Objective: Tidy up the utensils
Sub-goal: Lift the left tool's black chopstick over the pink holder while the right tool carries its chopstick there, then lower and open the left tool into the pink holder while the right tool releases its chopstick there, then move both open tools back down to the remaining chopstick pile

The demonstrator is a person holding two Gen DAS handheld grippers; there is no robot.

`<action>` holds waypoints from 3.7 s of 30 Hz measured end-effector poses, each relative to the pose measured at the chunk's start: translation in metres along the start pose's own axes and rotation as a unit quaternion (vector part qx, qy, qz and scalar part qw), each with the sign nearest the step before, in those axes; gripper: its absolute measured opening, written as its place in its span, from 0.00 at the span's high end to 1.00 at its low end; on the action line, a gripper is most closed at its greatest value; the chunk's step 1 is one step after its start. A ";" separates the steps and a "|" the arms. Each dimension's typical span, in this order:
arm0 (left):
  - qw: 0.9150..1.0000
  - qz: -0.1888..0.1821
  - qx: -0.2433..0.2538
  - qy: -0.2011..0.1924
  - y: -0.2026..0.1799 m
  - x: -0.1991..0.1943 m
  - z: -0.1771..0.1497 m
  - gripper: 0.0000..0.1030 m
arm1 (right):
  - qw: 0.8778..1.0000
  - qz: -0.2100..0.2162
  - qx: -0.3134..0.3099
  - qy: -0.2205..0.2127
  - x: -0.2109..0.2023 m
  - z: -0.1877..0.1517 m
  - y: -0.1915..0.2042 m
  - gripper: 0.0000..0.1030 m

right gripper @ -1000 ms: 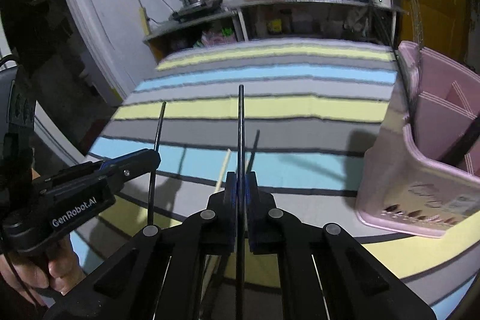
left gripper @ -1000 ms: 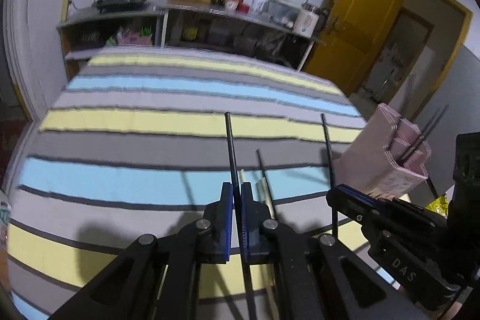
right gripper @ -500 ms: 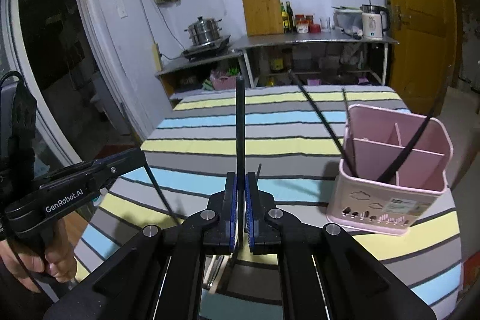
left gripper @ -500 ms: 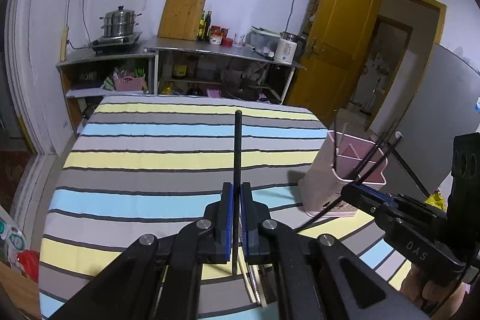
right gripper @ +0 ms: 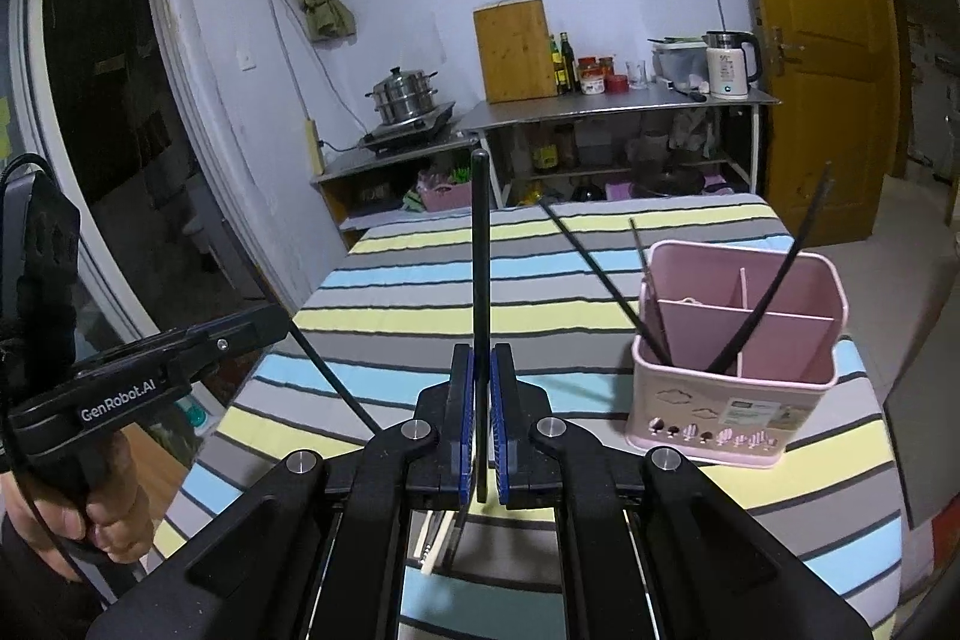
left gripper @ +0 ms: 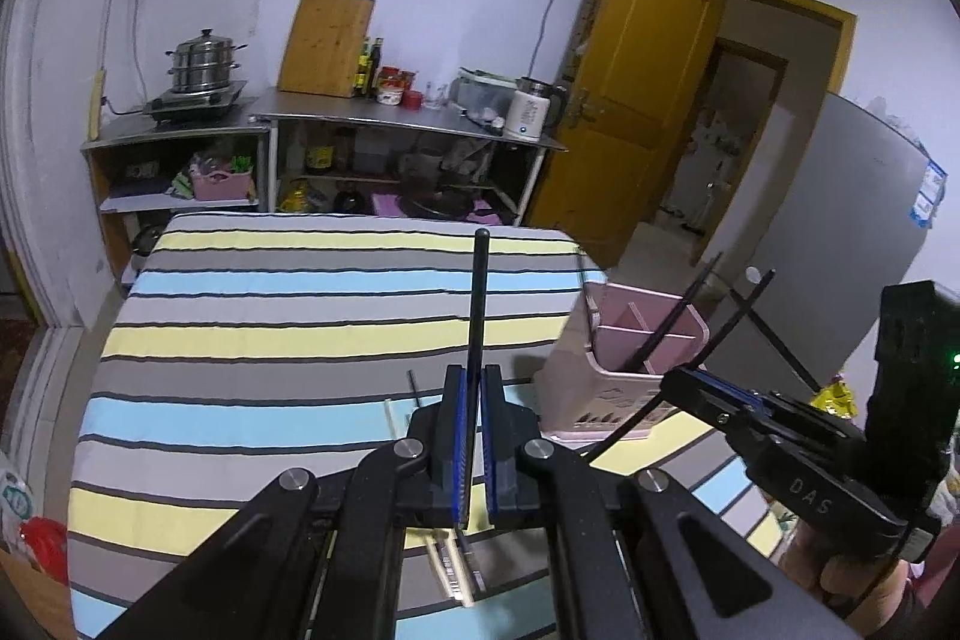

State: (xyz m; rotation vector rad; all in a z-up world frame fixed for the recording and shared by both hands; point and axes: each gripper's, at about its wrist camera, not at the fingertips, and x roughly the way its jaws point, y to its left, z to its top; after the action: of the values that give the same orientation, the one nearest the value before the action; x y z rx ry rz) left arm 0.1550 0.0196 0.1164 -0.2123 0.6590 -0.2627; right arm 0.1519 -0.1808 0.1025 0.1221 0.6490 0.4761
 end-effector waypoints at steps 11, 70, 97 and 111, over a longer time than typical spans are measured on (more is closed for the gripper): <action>0.998 -0.056 0.034 -0.005 -0.053 0.006 0.034 0.96 | 0.998 -0.030 0.023 -0.041 -0.041 0.016 -0.036 0.95; 0.996 -0.066 0.058 0.006 -0.078 0.103 0.037 0.85 | 0.991 -0.101 0.085 -0.024 -0.010 0.017 -0.117 0.84; 0.999 0.009 0.020 -0.026 -0.021 0.003 -0.042 0.68 | 0.998 -0.042 0.028 -0.035 -0.041 -0.015 -0.044 0.84; 0.999 0.040 0.000 0.011 0.015 0.024 -0.074 0.68 | 1.000 -0.017 0.020 0.006 -0.014 -0.044 -0.029 0.84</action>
State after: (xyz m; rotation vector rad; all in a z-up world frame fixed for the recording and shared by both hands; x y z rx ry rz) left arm 0.1291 0.0187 0.0414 -0.1821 0.6886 -0.1880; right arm 0.1269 -0.2148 0.0678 0.1467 0.6718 0.4314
